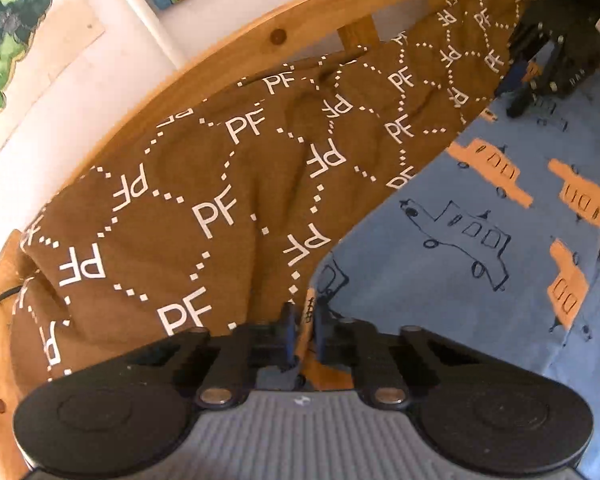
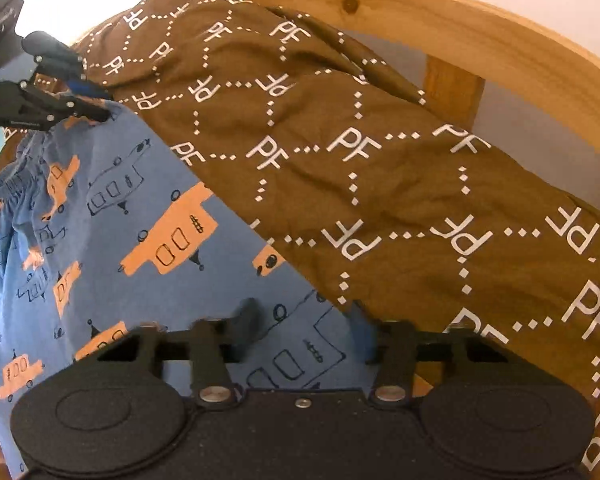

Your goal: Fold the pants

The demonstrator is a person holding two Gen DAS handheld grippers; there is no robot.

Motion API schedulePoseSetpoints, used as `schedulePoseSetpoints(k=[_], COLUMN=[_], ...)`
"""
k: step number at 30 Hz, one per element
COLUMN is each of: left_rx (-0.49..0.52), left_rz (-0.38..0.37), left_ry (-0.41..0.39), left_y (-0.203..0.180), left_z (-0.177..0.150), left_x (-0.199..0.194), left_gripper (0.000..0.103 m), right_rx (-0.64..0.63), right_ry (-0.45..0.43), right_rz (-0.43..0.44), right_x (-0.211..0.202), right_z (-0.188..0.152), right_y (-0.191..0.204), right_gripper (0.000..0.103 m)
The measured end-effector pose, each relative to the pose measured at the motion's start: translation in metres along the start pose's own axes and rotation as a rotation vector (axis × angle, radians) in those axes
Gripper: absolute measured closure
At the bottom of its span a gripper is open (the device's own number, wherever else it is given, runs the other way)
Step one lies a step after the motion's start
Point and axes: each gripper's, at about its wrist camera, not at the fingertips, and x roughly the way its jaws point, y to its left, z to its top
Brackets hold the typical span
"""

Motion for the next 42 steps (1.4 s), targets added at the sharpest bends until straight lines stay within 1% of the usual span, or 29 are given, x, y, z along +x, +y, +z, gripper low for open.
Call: schedulePoseSetpoints(k=[1, 2, 5, 7, 9, 12, 14, 16, 19, 21, 23, 27, 29, 30, 32, 33, 34, 35, 37, 39, 40, 41, 42], left_rx=[-0.001, -0.004, -0.055, -0.098, -0.135, -0.195, -0.251, -0.284, -0.253, -0.241, -0.247, -0.245, -0.229, -0.221, -0.201, -0.197, -0.201, -0.204, -0.203, -0.188, -0.183, -0.181, -0.183], left_rz=[0.013, 0.029, 0.061, 0.076, 0.109, 0.165, 0.18, 0.185, 0.194, 0.182, 0.163, 0.122, 0.079, 0.081, 0.094, 0.103, 0.113, 0.108, 0.099, 0.107, 0.112, 0.114, 0.111], left_ry=[-0.005, -0.013, -0.047, -0.074, -0.093, -0.105, -0.092, -0.061, -0.024, -0.032, -0.044, -0.072, -0.069, -0.071, -0.077, -0.08, -0.09, -0.092, -0.082, -0.059, -0.043, -0.03, -0.018], left_y=[-0.002, -0.003, 0.0, 0.004, 0.009, 0.016, 0.023, 0.026, 0.024, 0.024, 0.028, 0.034, 0.032, 0.032, 0.031, 0.031, 0.032, 0.033, 0.035, 0.034, 0.034, 0.034, 0.034], left_z=[0.0, 0.0, 0.003, 0.006, 0.008, 0.012, 0.016, 0.019, 0.022, 0.022, 0.02, 0.014, 0.012, 0.011, 0.011, 0.01, 0.009, 0.008, 0.008, 0.009, 0.009, 0.01, 0.01], left_x=[-0.001, -0.003, -0.014, -0.021, -0.026, -0.026, -0.021, -0.011, 0.004, 0.006, 0.003, -0.005, -0.008, -0.009, -0.012, -0.014, -0.017, -0.019, -0.022, -0.02, -0.018, -0.016, -0.014], left_gripper=[0.099, 0.1, 0.101, 0.102, 0.102, 0.102, 0.102, 0.102, 0.101, 0.101, 0.099, 0.099, 0.098, 0.094, 0.067, 0.042, 0.039, 0.039, 0.041, 0.044, 0.048, 0.05, 0.053], right_rx=[-0.011, -0.025, -0.066, -0.076, -0.067, -0.046, -0.03, -0.013, -0.009, 0.001, 0.005, 0.022, 0.022, 0.022, 0.02, 0.02, 0.027, 0.034, 0.04, 0.025, 0.016, 0.004, -0.008], right_ry=[0.001, -0.003, -0.028, -0.068, -0.114, -0.184, -0.217, -0.213, -0.152, -0.136, -0.144, -0.186, -0.204, -0.208, -0.207, -0.209, -0.216, -0.219, -0.23, -0.246, -0.247, -0.244, -0.237], right_rz=[-0.014, -0.028, -0.081, -0.114, -0.166, -0.246, -0.285, -0.308, -0.332, -0.328, -0.325, -0.31, -0.304, -0.3, -0.301, -0.301, -0.297, -0.282, -0.248, -0.215, -0.2, -0.176, -0.158], right_x=[-0.002, -0.005, -0.014, -0.023, -0.031, -0.038, -0.036, -0.022, 0.008, 0.021, 0.023, 0.012, 0.003, 0.0, -0.007, -0.008, -0.008, -0.008, -0.007, -0.003, 0.0, 0.003, 0.007], right_z=[0.001, 0.002, 0.006, 0.011, 0.019, 0.032, 0.041, 0.05, 0.053, 0.052, 0.048, 0.043, 0.04, 0.04, 0.037, 0.038, 0.039, 0.04, 0.042, 0.047, 0.049, 0.052, 0.055], right_y=[0.002, 0.004, 0.013, 0.017, 0.016, 0.013, 0.011, 0.008, 0.005, 0.004, 0.004, 0.002, 0.007, 0.008, 0.012, 0.013, 0.014, 0.014, 0.013, 0.015, 0.016, 0.017, 0.017], right_gripper=[0.094, 0.103, 0.103, 0.103, 0.103, 0.103, 0.103, 0.103, 0.103, 0.103, 0.103, 0.103, 0.103, 0.103, 0.103, 0.103, 0.1, 0.093, 0.082, 0.078, 0.07, 0.057, 0.05])
